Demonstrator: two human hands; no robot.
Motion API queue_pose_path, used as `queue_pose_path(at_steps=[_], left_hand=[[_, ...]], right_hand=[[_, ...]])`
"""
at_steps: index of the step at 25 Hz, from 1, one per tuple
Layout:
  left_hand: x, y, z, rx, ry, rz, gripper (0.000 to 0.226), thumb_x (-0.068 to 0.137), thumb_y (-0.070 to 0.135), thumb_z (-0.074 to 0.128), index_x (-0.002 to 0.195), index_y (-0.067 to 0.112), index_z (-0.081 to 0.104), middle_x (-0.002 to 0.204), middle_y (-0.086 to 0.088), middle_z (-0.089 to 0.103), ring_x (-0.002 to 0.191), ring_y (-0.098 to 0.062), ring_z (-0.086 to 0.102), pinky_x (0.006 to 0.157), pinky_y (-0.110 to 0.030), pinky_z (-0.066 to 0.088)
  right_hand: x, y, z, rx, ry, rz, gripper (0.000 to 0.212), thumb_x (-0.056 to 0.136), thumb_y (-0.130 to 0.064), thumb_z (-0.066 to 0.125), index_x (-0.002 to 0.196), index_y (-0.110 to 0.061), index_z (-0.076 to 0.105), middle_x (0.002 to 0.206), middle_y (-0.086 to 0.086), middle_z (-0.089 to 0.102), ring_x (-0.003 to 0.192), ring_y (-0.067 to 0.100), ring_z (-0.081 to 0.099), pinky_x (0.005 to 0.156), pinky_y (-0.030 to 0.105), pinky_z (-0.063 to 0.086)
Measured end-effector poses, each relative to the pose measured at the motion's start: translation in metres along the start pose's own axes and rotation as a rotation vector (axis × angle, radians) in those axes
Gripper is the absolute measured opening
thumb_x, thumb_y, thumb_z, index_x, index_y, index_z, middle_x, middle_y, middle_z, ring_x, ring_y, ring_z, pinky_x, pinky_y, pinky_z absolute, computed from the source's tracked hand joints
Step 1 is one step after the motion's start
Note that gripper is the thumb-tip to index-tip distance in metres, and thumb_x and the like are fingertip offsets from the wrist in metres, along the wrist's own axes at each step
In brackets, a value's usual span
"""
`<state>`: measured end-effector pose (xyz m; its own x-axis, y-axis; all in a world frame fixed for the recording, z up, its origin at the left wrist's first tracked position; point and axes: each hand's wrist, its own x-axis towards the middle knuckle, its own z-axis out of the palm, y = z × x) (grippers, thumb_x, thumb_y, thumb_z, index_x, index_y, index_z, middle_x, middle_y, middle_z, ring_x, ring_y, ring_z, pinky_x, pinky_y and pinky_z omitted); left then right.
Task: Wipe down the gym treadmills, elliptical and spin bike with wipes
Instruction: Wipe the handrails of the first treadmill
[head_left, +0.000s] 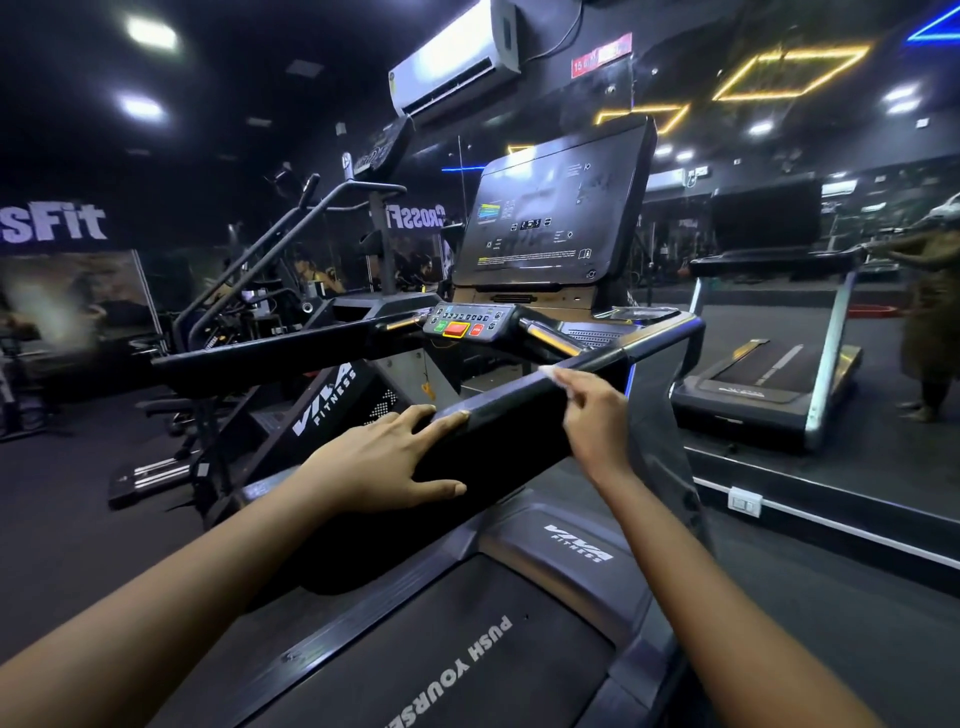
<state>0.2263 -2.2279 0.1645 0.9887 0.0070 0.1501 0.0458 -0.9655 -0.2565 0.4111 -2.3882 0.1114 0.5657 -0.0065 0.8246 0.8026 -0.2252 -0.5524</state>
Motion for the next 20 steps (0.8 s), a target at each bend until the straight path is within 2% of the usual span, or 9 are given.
queue_pose_path(at_steps=[1,3,5,8,12,14,16,18,20], left_hand=[[0.000,0.000,0.000,-0.006,-0.003,0.000,0.101,0.057,0.087,0.007,0.147,0.043,-0.005,0.155,0.001,0.016,0.137,-0.019,0.030,0.108,-0.036,0.034],[0.001,-0.001,0.000,-0.023,-0.009,-0.004,0.101,0.057,0.087,0.008,0.147,0.044,-0.004,0.155,0.000,0.016,0.137,-0.020,0.030,0.109,-0.038,0.034],[0.003,-0.001,0.000,-0.020,-0.020,-0.005,0.095,0.067,0.086,0.021,0.148,0.043,-0.004,0.155,0.000,0.015,0.138,-0.020,0.029,0.109,-0.039,0.033],[0.004,0.001,0.000,-0.012,-0.014,-0.012,0.084,0.083,0.071,0.040,0.148,0.041,-0.002,0.155,-0.001,0.015,0.138,-0.021,0.028,0.109,-0.039,0.033],[0.003,0.001,0.000,-0.009,-0.005,-0.006,0.083,0.084,0.069,0.042,0.149,0.040,-0.002,0.155,-0.001,0.015,0.138,-0.021,0.028,0.109,-0.039,0.033],[0.002,0.000,0.000,-0.016,0.002,-0.001,0.083,0.083,0.069,0.042,0.148,0.041,-0.002,0.155,0.000,0.015,0.138,-0.021,0.028,0.109,-0.039,0.033],[0.003,0.000,0.000,-0.026,0.004,-0.003,0.084,0.083,0.070,0.042,0.148,0.042,-0.002,0.155,0.000,0.016,0.138,-0.021,0.029,0.109,-0.039,0.034],[0.003,-0.001,0.000,-0.027,0.002,-0.005,0.084,0.083,0.070,0.042,0.148,0.043,-0.002,0.155,0.000,0.016,0.138,-0.021,0.028,0.109,-0.039,0.033],[0.004,-0.001,0.000,-0.028,0.001,-0.008,0.083,0.083,0.070,0.042,0.148,0.043,-0.002,0.155,0.000,0.015,0.138,-0.021,0.028,0.109,-0.039,0.033]], right_hand=[[0.000,0.011,0.004,-0.025,0.048,0.081,0.046,0.073,0.020,0.046,0.102,-0.006,0.072,0.100,0.008,0.071,0.096,0.017,0.066,0.091,0.015,0.043],[-0.013,0.016,0.020,-0.057,0.079,0.100,0.042,0.076,0.017,0.048,0.105,-0.005,0.070,0.098,0.012,0.071,0.094,0.025,0.067,0.089,0.022,0.045],[-0.034,-0.001,0.036,-0.054,0.125,0.093,0.042,0.076,0.015,0.050,0.106,-0.006,0.070,0.093,0.015,0.070,0.086,0.029,0.066,0.082,0.023,0.042],[-0.071,-0.041,0.047,-0.029,0.141,0.029,0.048,0.072,0.008,0.049,0.112,-0.010,0.068,0.093,0.012,0.066,0.085,0.026,0.062,0.080,0.025,0.041],[-0.093,-0.051,0.035,0.107,0.037,-0.089,0.051,0.069,0.012,0.048,0.111,-0.009,0.068,0.105,0.006,0.068,0.101,0.014,0.060,0.092,0.018,0.042],[-0.073,-0.023,0.024,0.110,0.170,0.029,0.048,0.069,0.017,0.049,0.105,-0.007,0.071,0.108,0.005,0.069,0.102,0.015,0.063,0.096,0.014,0.040],[-0.051,0.007,0.016,0.070,0.275,0.208,0.042,0.074,0.017,0.052,0.103,-0.005,0.071,0.106,0.007,0.069,0.100,0.020,0.065,0.093,0.003,0.036],[-0.045,0.029,0.020,0.064,0.239,0.274,0.037,0.080,0.016,0.051,0.106,-0.003,0.069,0.107,0.009,0.069,0.102,0.021,0.064,0.090,-0.004,0.031],[-0.055,0.038,0.032,0.065,0.195,0.269,0.043,0.078,0.021,0.048,0.111,0.000,0.066,0.111,0.012,0.067,0.105,0.024,0.063,0.091,-0.004,0.029]])
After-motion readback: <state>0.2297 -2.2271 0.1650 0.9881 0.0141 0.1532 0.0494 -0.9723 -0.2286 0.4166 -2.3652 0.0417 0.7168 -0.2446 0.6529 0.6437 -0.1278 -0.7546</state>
